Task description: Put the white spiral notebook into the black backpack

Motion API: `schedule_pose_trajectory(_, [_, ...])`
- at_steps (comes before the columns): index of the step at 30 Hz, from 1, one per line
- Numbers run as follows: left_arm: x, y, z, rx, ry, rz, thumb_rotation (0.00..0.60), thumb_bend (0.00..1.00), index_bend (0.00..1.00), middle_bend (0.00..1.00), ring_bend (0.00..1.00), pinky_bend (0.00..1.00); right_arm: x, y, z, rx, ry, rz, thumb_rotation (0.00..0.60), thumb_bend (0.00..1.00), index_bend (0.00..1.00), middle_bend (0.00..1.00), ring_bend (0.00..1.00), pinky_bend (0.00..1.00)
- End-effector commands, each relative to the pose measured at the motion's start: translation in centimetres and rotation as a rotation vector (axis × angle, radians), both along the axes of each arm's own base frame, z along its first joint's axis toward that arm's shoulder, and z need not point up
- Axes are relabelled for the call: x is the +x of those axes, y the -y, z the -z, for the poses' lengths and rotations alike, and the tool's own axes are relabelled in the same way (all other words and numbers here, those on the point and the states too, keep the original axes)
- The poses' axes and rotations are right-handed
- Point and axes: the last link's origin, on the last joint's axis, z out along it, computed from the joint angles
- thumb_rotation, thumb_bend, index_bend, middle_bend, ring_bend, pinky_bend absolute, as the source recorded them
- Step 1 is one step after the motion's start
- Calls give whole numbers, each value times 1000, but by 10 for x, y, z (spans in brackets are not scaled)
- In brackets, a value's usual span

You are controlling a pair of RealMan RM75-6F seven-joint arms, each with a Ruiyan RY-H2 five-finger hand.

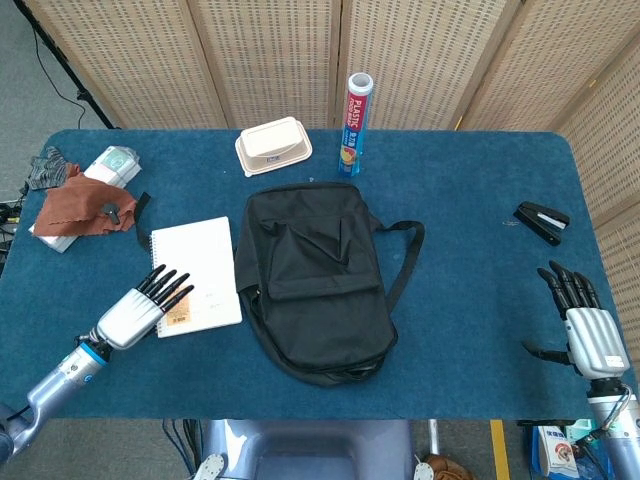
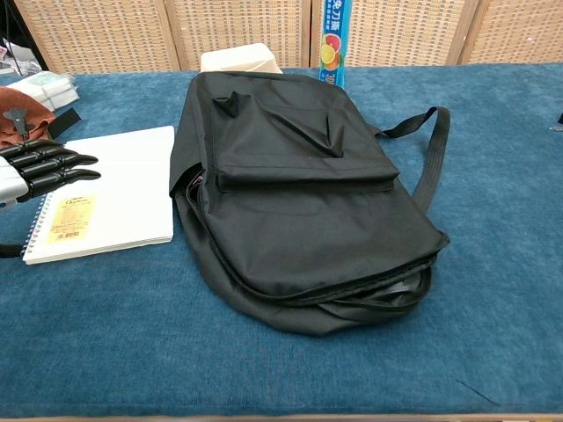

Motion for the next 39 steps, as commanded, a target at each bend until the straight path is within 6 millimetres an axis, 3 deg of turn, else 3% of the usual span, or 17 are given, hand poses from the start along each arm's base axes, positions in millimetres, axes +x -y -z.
schedule_pose_trajectory(1, [1, 0, 4, -4, -10, 4, 600, 0, 0, 0, 0, 0, 0, 0, 0, 0, 1, 0, 600, 0, 0, 0, 0, 0])
schedule_pose_trajectory(7, [4, -2, 10, -2, -34, 30, 600, 94, 0, 0, 0, 0, 1, 0, 0, 0, 1, -3, 600, 0, 0, 0, 0, 0])
schedule_pose_trajectory(14, [12, -4, 19, -6, -55, 68, 600, 452, 0, 0, 0, 0, 1, -1, 0, -1, 2, -2, 600, 0, 0, 0, 0, 0])
schedule_pose_trajectory(20, [18, -8, 25, 1, -65, 85, 600, 531, 0, 0, 0, 0, 1, 0, -1, -2, 3, -1, 600, 0, 0, 0, 0, 0])
schedule_pose_trajectory(28, [22, -10, 27, 0, -54, 90, 600, 867, 0, 0, 0, 0, 0, -1, -1, 0, 4, 2, 600, 0, 0, 0, 0, 0])
schedule_pose_trajectory(39, [16, -8, 6, 28, -35, 93, 600, 932, 0, 0, 0, 0, 1, -1, 2, 13, 0, -1, 600, 0, 0, 0, 0, 0])
